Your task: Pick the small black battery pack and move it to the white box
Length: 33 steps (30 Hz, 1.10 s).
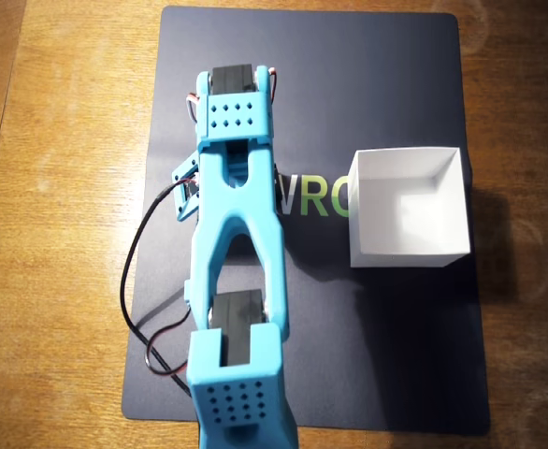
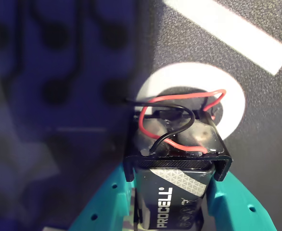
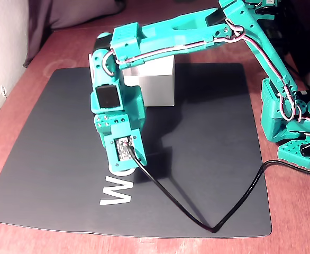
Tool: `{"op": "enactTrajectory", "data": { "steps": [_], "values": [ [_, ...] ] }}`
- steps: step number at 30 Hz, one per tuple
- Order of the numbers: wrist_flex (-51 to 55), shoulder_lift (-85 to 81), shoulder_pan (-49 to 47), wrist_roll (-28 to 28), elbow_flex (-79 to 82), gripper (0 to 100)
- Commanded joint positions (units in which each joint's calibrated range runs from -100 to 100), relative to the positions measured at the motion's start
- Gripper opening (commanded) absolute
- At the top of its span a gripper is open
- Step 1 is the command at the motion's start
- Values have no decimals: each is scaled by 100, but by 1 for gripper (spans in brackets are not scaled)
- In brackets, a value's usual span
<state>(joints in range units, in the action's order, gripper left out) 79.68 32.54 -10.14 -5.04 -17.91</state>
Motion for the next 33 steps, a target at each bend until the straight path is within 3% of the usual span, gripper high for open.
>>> {"op": "enactTrajectory", "data": {
  "steps": [1,16,24,33],
  "values": [
    [8,-567,116,-9,-118,6],
    [16,-1864,492,-25,-127,6],
    [8,-2733,1629,-123,-127,6],
    [-10,-2987,3612,-368,-127,7]
  ]
}}
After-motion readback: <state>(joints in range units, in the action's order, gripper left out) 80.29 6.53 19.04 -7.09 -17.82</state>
